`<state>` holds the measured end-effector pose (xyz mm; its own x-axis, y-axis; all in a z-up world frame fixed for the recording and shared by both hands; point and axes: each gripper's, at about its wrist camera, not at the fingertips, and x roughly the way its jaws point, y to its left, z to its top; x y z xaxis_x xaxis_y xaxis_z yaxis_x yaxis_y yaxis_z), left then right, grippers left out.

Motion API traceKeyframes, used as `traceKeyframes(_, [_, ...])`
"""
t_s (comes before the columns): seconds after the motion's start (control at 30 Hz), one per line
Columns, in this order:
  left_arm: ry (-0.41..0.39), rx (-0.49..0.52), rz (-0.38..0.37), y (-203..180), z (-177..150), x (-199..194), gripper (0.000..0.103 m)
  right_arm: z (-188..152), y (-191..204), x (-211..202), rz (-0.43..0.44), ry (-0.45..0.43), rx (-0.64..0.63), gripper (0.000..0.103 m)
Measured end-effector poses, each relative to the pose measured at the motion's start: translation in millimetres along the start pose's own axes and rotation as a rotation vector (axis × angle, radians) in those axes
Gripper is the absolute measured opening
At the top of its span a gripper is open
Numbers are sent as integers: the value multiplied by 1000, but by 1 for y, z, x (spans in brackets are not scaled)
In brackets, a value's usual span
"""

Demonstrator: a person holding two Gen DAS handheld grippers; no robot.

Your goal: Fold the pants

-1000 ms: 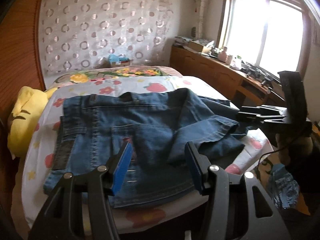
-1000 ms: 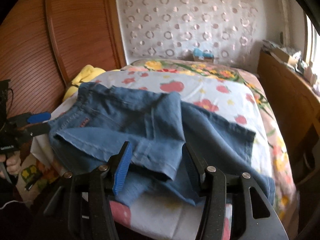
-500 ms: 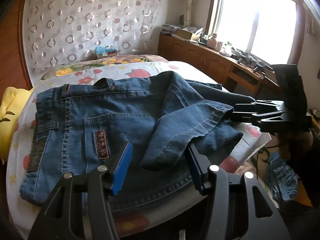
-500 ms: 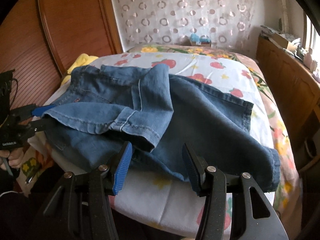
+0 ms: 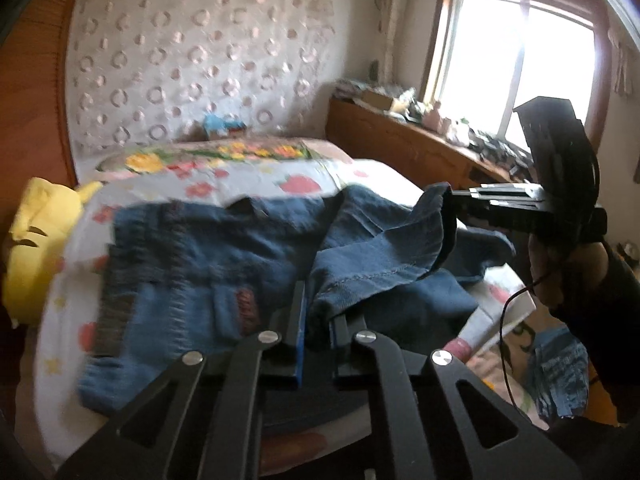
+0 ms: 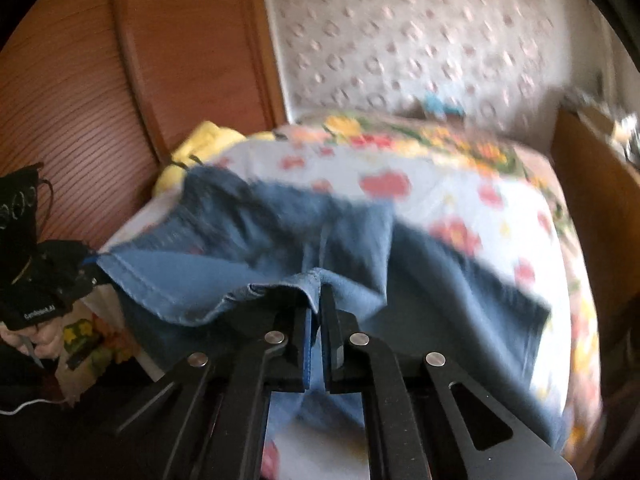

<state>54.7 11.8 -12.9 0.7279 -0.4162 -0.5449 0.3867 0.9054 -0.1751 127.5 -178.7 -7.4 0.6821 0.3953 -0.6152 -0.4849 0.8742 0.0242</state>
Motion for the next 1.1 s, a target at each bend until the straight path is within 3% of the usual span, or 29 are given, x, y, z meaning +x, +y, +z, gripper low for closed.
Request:
traceKeyframes(0.17, [-64,-26,66,26,4,-38,5,53,37,10,33,-55,-91,1])
traceKeyframes(0.37, [-50,-88,129,62,-14,-48,6,99,86,48,76,-76,-174,1])
traceKeyframes(0.57, [-7,-132,126,80,-33,-37,7,121,117,103,111,-40,-195,1])
traceKeyframes(0.73, [48,-149,136,85,-45,-28,15,135,136,151,99,-5,-190,1])
traceKeyframes(0.93, [19,-161,134,93,-50,-40,29,140,147,190,45,67,-199,3])
traceKeyframes(0.97, [11,-163,133,94,-49,-43,30,139,148,193,39,86,-201,8])
traceKeyframes(1.03, [-6,-164,147,97,-47,-49,32,134,147,198,38,109,-206,50])
traceKeyframes(1.1, [-24,-165,165,97,-45,-54,32,131,144,193,43,88,-196,60])
